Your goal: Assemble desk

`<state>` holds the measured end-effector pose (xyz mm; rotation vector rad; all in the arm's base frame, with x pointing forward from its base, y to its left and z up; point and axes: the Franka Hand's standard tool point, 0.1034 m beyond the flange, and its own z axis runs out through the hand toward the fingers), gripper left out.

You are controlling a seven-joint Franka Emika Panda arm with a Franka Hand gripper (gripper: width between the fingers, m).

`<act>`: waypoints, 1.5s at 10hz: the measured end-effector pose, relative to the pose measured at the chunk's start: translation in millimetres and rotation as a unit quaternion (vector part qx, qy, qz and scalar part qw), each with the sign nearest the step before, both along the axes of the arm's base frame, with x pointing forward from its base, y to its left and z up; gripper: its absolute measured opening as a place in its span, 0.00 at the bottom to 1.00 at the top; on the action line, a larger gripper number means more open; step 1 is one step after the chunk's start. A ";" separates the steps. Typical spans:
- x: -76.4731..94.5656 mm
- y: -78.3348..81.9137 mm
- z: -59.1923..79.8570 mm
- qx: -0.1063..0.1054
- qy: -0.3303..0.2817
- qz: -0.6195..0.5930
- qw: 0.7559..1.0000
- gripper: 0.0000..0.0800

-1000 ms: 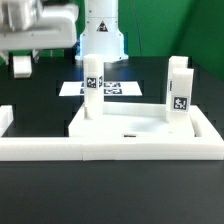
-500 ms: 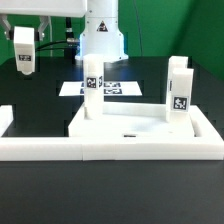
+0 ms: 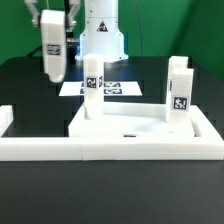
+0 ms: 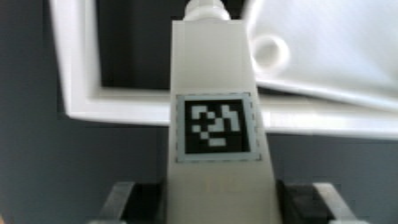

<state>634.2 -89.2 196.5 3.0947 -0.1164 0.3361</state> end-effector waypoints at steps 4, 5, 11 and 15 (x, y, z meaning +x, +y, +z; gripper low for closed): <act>17.1 8.5 4.0 -0.040 -0.125 -0.016 0.991 0.36; 17.1 9.1 3.7 -0.039 -0.123 -0.016 0.992 0.36; -8.7 -1.6 -12.9 -0.027 -0.180 -0.020 0.983 0.36; -9.8 1.7 -10.2 -0.010 -0.173 -0.027 0.985 0.36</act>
Offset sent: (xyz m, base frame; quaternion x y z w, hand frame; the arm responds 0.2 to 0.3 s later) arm 0.0000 0.0000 0.0000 0.0000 0.1296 0.0000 0.9916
